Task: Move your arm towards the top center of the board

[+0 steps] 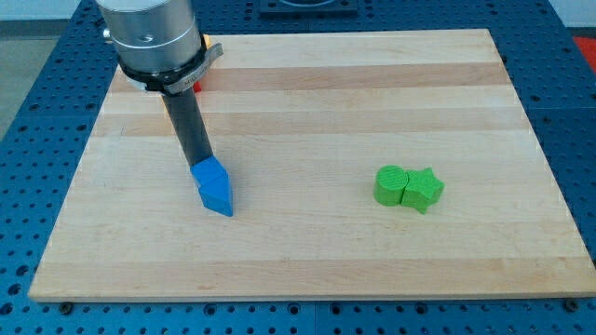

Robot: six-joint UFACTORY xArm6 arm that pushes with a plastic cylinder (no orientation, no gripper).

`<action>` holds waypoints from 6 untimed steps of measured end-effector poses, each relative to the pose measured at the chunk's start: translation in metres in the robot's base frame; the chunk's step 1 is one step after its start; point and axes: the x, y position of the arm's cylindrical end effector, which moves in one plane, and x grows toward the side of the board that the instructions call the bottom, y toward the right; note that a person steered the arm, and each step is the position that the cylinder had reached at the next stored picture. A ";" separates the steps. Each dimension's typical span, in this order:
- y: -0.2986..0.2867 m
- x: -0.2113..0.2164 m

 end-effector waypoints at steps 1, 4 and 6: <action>0.001 -0.038; 0.073 -0.130; 0.062 -0.255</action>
